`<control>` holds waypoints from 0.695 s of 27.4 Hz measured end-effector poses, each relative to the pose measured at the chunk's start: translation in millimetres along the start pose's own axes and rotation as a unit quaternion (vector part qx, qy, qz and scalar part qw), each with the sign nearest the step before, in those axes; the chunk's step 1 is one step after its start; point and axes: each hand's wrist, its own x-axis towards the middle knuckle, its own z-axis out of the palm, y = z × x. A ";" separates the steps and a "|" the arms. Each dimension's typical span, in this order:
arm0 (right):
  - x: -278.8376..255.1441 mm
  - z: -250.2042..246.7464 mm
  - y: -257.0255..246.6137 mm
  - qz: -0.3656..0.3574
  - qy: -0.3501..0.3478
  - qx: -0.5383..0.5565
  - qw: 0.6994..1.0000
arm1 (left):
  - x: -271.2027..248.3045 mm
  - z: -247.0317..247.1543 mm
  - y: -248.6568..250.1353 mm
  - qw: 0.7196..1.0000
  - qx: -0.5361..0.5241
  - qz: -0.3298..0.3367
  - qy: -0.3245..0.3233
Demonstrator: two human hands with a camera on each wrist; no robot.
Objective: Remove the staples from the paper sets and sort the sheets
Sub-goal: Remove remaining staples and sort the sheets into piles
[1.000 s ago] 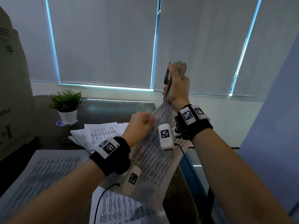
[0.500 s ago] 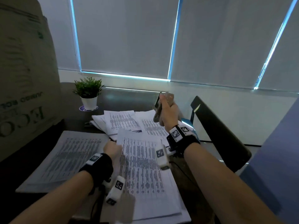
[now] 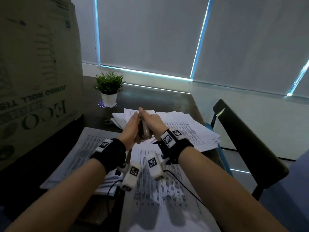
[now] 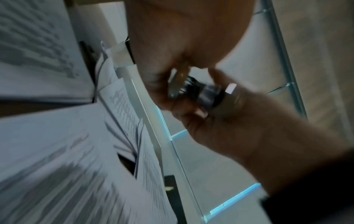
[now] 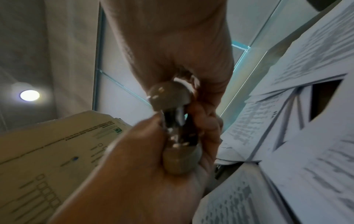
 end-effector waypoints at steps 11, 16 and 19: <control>51.4 92.3 -14.6 -0.275 -0.160 -0.391 0.864 | 61.8 -116.5 -26.9 0.979 -0.142 -0.057 0.135; 96.5 97.2 -46.0 -0.214 -0.060 -0.288 0.931 | 80.3 -155.1 -50.4 0.974 -0.175 -0.125 0.073; 126.7 108.9 -52.1 -0.177 -0.011 -0.243 0.954 | 80.9 -165.7 -52.0 0.980 -0.137 -0.138 0.036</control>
